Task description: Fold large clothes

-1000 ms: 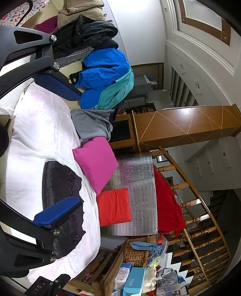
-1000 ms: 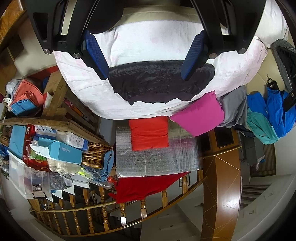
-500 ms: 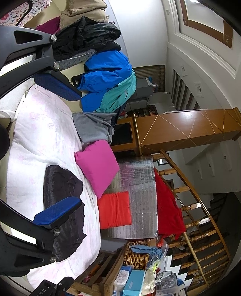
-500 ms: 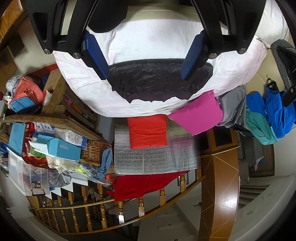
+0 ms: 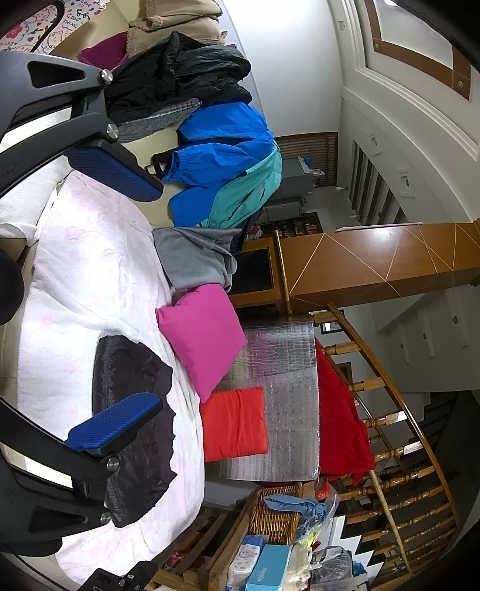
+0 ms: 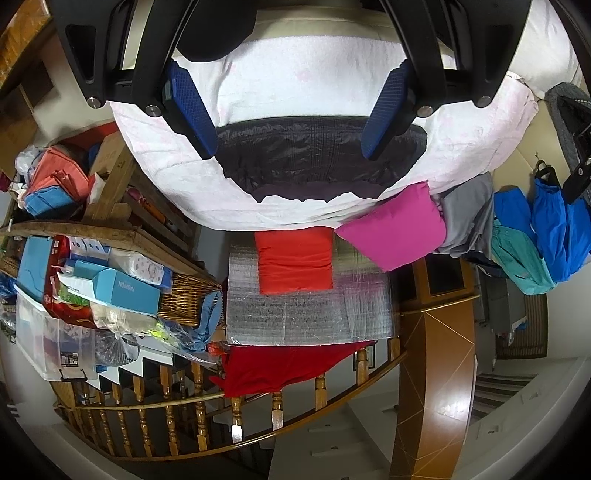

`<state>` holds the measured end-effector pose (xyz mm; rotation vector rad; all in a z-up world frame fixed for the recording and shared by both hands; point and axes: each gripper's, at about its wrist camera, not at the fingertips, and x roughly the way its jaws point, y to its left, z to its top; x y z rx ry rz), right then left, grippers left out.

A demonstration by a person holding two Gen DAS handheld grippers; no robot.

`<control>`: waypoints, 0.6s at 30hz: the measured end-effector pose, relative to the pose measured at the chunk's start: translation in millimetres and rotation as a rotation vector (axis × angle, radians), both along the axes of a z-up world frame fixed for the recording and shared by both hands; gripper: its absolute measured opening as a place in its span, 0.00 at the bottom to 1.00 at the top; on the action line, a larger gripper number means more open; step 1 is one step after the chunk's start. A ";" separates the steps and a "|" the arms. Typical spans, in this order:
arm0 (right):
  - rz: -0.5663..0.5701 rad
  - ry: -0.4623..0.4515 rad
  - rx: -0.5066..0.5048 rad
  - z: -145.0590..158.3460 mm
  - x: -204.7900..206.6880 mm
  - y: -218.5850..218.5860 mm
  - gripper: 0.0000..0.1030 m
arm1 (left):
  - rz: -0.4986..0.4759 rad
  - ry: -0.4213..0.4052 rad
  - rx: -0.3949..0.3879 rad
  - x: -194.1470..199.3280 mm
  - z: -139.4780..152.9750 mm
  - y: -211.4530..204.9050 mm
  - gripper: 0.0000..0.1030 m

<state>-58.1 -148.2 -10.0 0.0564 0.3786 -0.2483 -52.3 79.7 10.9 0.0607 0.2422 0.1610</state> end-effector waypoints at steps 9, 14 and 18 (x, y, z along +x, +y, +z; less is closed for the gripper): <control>0.003 0.006 -0.018 2.1 1.8 -2.5 0.81 | 0.007 0.009 -0.024 2.8 -2.5 3.4 1.00; 0.009 0.004 -0.034 6.7 4.0 -4.1 0.81 | 0.009 0.010 -0.030 4.4 -1.8 3.5 1.00; 0.024 0.006 -0.046 12.2 11.4 -6.0 0.81 | 0.021 0.013 -0.037 9.1 1.0 2.1 1.00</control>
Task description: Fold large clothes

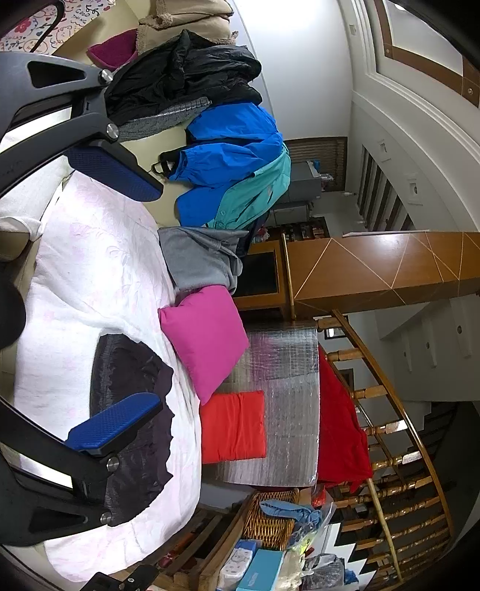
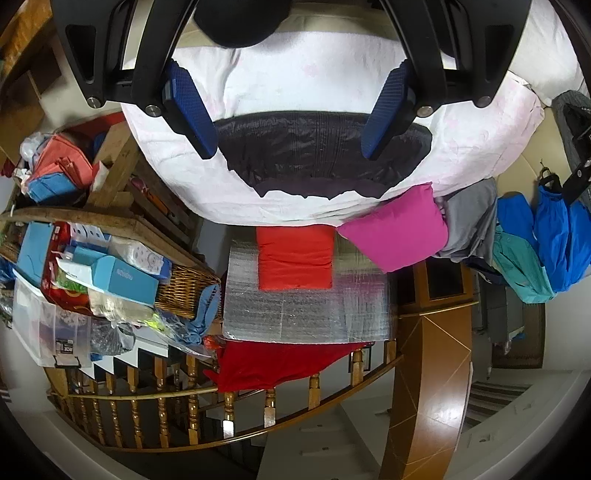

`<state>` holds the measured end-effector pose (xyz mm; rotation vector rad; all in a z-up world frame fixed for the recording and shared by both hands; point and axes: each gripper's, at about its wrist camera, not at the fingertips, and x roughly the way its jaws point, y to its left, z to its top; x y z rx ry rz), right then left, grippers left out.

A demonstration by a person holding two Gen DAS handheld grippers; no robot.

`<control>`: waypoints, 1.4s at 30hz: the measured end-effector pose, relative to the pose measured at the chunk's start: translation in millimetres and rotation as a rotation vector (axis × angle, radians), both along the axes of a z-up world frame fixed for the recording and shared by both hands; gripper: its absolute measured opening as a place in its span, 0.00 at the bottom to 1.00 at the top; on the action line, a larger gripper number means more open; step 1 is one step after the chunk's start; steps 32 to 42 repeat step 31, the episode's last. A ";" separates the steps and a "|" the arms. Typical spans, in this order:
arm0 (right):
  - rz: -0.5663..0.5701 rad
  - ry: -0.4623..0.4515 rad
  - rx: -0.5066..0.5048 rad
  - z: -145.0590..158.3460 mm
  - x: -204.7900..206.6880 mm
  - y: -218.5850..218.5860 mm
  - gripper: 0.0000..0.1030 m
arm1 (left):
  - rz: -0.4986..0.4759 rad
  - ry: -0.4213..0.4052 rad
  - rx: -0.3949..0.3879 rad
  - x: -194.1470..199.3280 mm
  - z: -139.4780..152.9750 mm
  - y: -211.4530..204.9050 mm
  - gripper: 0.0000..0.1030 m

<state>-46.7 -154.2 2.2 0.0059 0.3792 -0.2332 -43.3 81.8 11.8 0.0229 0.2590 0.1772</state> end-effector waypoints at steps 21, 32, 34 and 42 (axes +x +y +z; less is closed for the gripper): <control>0.072 0.114 0.062 -28.5 114.7 -37.5 0.81 | 0.010 0.091 0.015 95.1 -12.5 -49.2 1.00; 0.006 0.198 0.089 -64.3 185.9 -66.1 0.81 | -0.059 0.189 -0.030 175.6 -47.1 -54.2 1.00; 0.006 0.198 0.089 -64.3 185.9 -66.1 0.81 | -0.059 0.189 -0.030 175.6 -47.1 -54.2 1.00; 0.006 0.198 0.089 -64.3 185.9 -66.1 0.81 | -0.059 0.189 -0.030 175.6 -47.1 -54.2 1.00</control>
